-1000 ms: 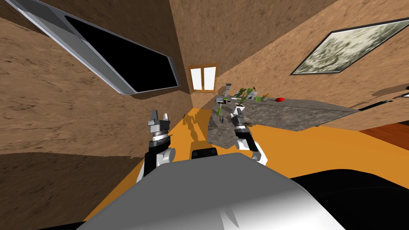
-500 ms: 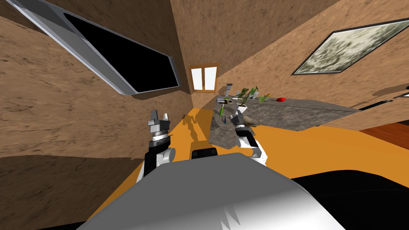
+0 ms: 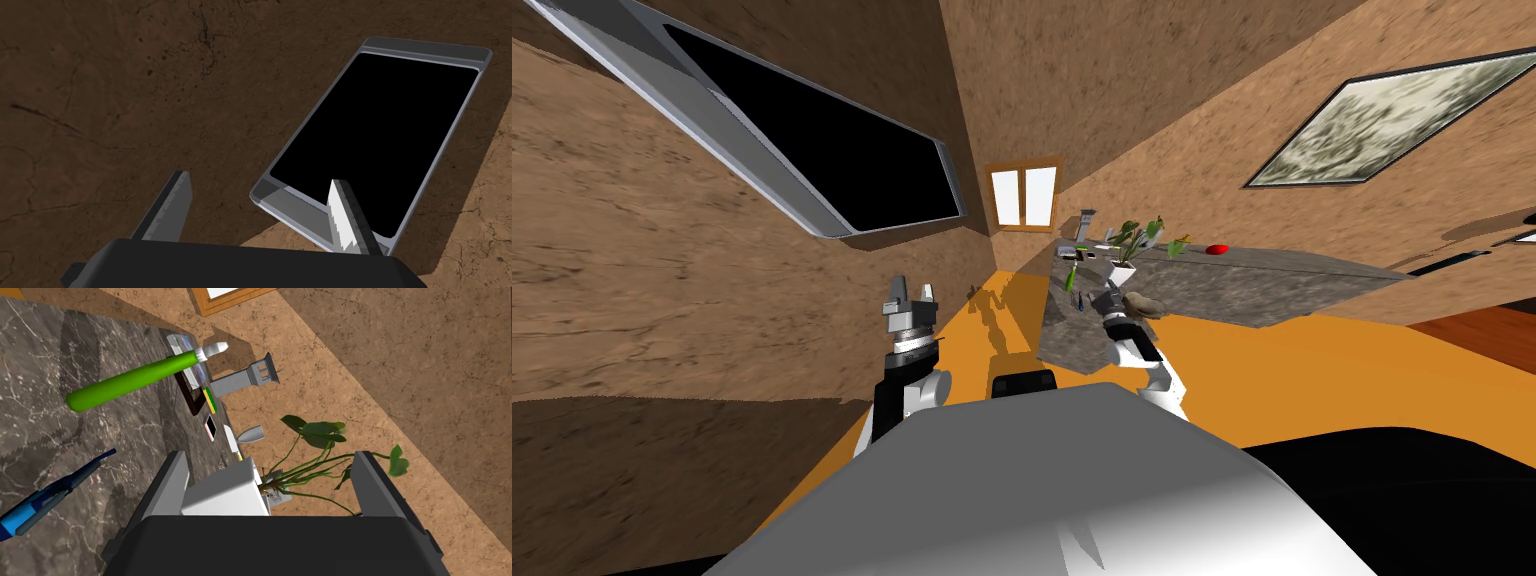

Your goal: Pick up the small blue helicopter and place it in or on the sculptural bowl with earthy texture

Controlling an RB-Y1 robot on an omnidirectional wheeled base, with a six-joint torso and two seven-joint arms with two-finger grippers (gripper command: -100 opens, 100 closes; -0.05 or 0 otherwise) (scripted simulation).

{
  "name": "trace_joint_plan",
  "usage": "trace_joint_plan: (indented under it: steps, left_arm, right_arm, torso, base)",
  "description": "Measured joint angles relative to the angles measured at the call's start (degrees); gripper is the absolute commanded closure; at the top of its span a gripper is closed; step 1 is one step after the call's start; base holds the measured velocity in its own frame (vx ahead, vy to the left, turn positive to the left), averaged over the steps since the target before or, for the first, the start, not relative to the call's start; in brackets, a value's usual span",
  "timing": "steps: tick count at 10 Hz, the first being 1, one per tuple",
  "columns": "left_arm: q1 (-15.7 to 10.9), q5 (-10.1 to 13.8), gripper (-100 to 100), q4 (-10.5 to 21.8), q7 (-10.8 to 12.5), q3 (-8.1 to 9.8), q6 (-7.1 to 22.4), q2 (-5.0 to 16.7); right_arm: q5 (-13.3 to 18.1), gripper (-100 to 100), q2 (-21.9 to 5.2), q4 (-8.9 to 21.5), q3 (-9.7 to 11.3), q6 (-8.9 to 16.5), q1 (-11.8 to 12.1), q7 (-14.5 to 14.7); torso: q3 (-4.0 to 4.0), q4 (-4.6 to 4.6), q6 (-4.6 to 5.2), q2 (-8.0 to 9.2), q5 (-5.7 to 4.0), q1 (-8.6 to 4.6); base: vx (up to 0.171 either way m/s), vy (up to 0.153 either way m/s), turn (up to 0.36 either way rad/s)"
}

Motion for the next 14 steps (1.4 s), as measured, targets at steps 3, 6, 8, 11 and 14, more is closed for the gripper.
trace_joint_plan:
  steps: [3,6,8,11,14]
  left_arm:
    - [0.0,0.0,0,0.0,0.0,0.00,0.0,0.0]
    - [0.0,0.0,0,0.0,0.0,0.00,0.0,0.0]
    - [0.0,0.0,0,0.0,0.0,0.00,0.0,0.0]
    - [0.0,0.0,0,0.0,0.0,0.00,0.0,0.0]
    - [0.0,0.0,0,0.0,0.0,0.00,0.0,0.0]
  right_arm:
    - [-3.5,-100,-1.7,2.3,-1.7,4.2,-1.0,-3.8]
    - [-6.2,-100,-3.0,3.8,-3.2,9.5,-1.7,-7.3]
    - [-8.4,-100,-4.5,5.3,-4.5,13.1,-2.3,-9.8]
    - [-12.2,-100,-7.4,8.7,-6.6,18.1,-3.8,-14.1]
    - [-14.8,-100,-9.1,10.7,-8.3,23.9,-4.5,-17.7]
  torso:
    - [-0.03,-0.01,0.00,-0.05,0.01,0.05]
    - [-0.04,-0.02,0.00,-0.07,0.01,0.03]
    - [-0.04,-0.02,0.00,-0.06,0.00,-0.01]
    - [-0.07,-0.03,0.00,-0.12,0.00,-0.04]
    - [-0.11,-0.05,-0.01,-0.18,0.01,0.04]
  base:
    - [0.042,0.068,-0.017]
    - [0.054,0.073,-0.023]
    - [0.055,0.063,-0.027]
    - [0.061,0.051,-0.024]
    - [0.082,0.074,-0.030]
